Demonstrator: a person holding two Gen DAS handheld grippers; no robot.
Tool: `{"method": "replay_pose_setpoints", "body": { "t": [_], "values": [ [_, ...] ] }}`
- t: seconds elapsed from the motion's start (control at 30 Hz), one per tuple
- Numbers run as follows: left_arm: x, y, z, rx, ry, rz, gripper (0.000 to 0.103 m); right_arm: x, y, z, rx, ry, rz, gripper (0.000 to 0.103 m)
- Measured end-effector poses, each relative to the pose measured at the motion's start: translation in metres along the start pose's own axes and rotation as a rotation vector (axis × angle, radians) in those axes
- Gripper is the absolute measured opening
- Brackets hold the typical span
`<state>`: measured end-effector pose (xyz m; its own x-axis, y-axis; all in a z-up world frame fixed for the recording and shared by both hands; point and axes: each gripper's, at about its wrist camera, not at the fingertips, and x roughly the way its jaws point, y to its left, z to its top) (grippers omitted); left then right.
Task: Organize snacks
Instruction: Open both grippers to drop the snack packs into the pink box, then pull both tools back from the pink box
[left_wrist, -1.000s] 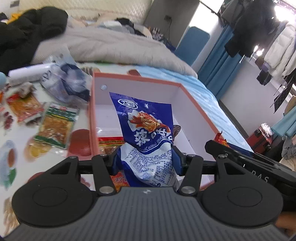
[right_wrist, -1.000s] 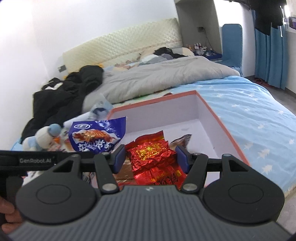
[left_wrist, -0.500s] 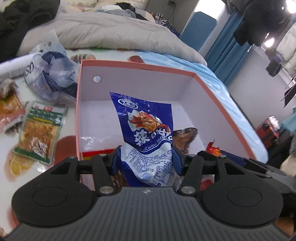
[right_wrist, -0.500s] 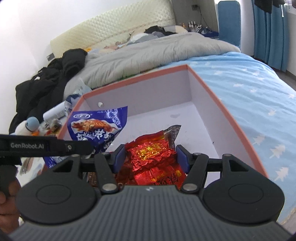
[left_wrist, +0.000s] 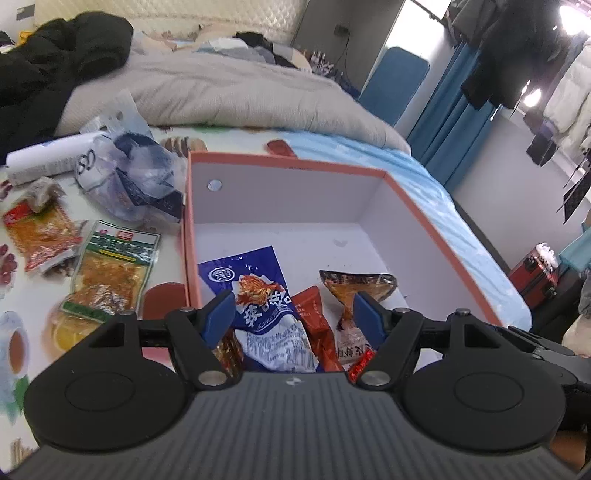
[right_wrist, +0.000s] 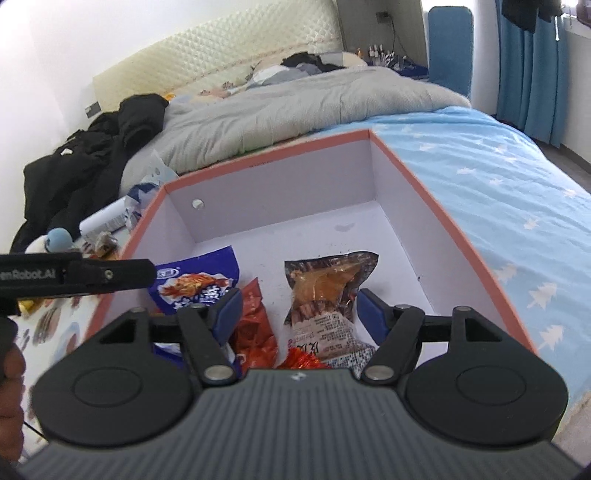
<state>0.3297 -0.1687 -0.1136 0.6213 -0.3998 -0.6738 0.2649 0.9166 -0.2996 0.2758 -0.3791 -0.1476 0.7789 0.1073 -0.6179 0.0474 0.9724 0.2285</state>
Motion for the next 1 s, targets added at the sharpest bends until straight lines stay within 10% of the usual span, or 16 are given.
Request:
{"method": "replay_pose_setpoints", "body": {
  "t": [1.0],
  "values": [
    [-0.203, 0.028, -0.097, -0.036, -0.167, 0.099, 0.075, -0.139, 0.086, -0.062, -0.048, -0.142, 0.101, 0.07]
  ]
}}
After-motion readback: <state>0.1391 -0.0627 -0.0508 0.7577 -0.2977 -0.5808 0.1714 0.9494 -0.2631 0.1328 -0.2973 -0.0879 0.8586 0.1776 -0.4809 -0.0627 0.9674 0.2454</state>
